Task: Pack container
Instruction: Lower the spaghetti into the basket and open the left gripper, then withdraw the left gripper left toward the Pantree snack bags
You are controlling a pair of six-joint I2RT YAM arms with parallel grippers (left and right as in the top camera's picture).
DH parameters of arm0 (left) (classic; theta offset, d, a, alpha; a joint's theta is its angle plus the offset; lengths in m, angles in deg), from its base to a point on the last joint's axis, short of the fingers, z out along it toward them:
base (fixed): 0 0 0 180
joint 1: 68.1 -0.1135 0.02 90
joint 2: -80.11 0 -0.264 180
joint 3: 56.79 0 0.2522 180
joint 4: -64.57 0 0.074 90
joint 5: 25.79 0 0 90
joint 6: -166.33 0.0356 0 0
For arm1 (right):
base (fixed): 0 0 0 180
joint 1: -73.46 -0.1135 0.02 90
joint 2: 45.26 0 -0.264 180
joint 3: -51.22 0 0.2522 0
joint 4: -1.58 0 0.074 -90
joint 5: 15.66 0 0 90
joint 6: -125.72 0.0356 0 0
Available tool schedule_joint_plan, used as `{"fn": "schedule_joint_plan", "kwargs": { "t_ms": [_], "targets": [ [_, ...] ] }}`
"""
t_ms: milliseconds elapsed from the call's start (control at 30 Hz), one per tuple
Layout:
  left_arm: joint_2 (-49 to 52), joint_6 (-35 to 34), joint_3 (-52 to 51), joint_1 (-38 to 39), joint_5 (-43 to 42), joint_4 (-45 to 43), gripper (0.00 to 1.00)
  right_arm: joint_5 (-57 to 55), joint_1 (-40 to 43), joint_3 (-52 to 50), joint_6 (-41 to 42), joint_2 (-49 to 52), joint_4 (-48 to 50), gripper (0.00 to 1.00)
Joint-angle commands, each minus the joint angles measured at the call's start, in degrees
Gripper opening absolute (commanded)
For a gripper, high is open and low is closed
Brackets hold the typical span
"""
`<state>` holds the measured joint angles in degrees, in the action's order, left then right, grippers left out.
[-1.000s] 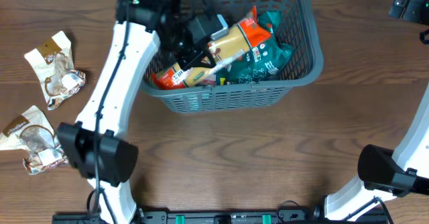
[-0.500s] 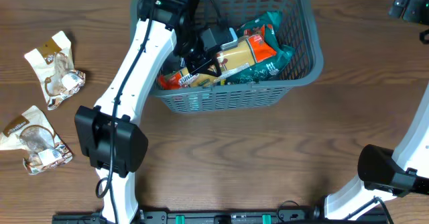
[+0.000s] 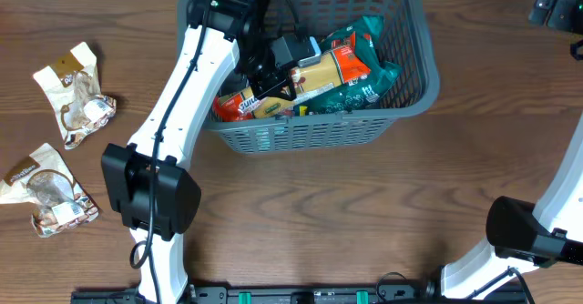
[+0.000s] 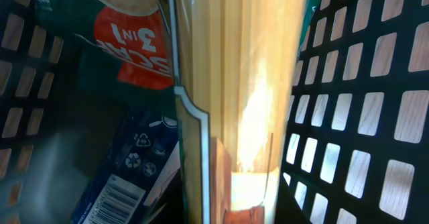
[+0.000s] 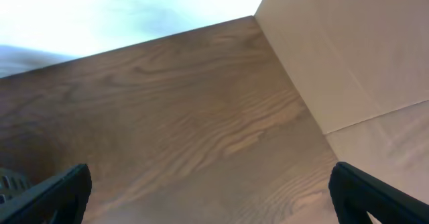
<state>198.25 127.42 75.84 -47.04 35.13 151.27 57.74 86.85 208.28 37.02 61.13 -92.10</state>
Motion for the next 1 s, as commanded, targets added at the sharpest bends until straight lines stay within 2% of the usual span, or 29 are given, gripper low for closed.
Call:
{"fn": "schedule_joint_plan", "kwargs": {
  "t_ms": [0,133,167,200,400,667,833,967],
  "targets": [
    [-1.53,0.50,1.46,-0.09,-0.87,-0.20,0.06,-0.76,0.42,0.63,0.81,-1.29,-0.09,0.99],
    [-1.53,0.22,1.46,-0.09,-0.85,-0.31,0.06,-0.76,0.42,0.63,0.81,-1.29,-0.09,0.99],
    [-1.53,-0.68,1.46,-0.09,-0.85,-0.57,0.46,-0.76,0.42,0.63,0.81,-1.29,-0.07,0.99],
    [-1.53,-1.42,1.46,-0.13,-0.83,-0.83,0.99,-0.76,0.42,0.63,0.81,-1.29,-0.07,0.99],
    [-1.53,-2.67,1.46,-0.13,-0.83,-2.29,0.99,-0.76,0.42,0.63,0.81,-1.29,-0.09,0.99],
    [-2.10,-10.99,2.36,-0.22,-0.81,-8.46,0.99,-0.76,0.42,0.63,0.81,-1.29,-0.09,0.99],
    [-3.30,-16.26,8.70,-0.24,-0.68,-9.62,0.99,-0.76,0.42,0.63,0.81,-1.29,-0.07,0.99],
    [-5.57,-21.90,15.91,-0.26,6.14,-10.14,0.99,-0.76,0.42,0.63,0.83,-1.29,-0.07,0.99]
  ]
}}
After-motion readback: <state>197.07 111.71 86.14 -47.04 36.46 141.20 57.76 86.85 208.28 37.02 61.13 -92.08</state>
